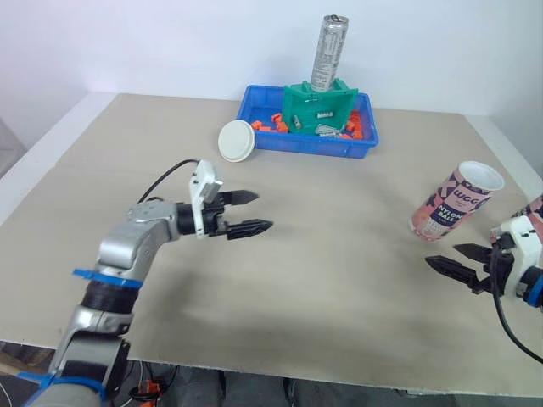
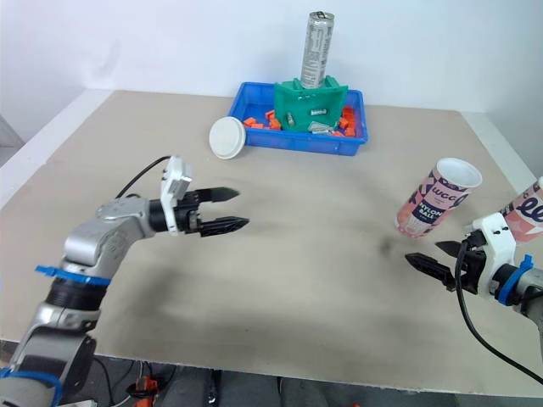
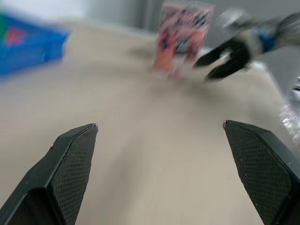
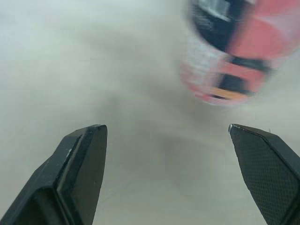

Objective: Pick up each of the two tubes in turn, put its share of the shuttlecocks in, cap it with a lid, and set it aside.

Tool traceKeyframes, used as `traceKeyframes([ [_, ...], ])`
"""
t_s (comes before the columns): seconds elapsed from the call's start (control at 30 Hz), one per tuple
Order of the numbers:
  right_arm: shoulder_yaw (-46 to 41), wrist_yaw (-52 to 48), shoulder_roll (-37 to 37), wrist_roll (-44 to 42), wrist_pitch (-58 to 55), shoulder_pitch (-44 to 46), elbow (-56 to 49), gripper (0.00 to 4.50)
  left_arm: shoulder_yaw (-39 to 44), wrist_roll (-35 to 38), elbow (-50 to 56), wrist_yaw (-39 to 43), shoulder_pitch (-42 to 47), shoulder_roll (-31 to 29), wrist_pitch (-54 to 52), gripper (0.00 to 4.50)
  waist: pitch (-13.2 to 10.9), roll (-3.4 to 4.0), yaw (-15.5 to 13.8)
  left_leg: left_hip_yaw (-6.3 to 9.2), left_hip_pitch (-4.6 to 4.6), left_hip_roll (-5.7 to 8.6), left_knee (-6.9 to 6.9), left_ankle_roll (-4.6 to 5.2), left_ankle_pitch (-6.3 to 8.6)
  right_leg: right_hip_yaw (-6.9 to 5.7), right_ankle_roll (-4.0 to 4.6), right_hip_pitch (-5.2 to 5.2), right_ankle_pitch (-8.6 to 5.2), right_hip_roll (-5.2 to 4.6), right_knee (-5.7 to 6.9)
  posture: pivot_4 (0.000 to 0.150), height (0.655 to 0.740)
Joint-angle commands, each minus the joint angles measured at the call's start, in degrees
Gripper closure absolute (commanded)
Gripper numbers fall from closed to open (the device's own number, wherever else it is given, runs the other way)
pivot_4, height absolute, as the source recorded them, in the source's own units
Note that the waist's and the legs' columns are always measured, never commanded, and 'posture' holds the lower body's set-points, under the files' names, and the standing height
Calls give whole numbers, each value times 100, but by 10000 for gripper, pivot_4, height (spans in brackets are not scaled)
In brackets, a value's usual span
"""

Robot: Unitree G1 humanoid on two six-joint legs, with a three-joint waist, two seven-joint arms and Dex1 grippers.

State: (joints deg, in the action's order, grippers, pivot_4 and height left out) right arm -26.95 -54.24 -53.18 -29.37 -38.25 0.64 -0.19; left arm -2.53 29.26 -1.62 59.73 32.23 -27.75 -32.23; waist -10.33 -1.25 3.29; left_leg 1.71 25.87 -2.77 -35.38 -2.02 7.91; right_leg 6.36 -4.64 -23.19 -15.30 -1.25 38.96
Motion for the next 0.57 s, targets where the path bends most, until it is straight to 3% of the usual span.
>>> traceKeyframes([
  [0.03, -16, 146, 236, -261, -96, 5, -565, 666, 428, 190, 559, -262, -248, -226, -197, 0, -2, -3, -24, 2, 0, 0, -2, 0, 0, -3, 10, 2, -4, -1, 0, 1500, 7275],
  [0.27, 366, 385, 825, -347, -19, 66, -952, 666, 765, 305, 1003, -533, -1087, -570, -460, 0, -1, -5, -59, -8, 2, 6, -11, 0, -4, 0, 22, 7, -8, -16, -4, 1500, 7275],
  [0.57, 552, 423, 1118, -385, 107, -14, -1182, 666, 885, 234, 856, -719, -1672, -505, -132, 0, -1, -5, -68, -8, 7, 3, -6, -1, -3, -1, 27, -1, -12, -13, -5, 1500, 7275],
])
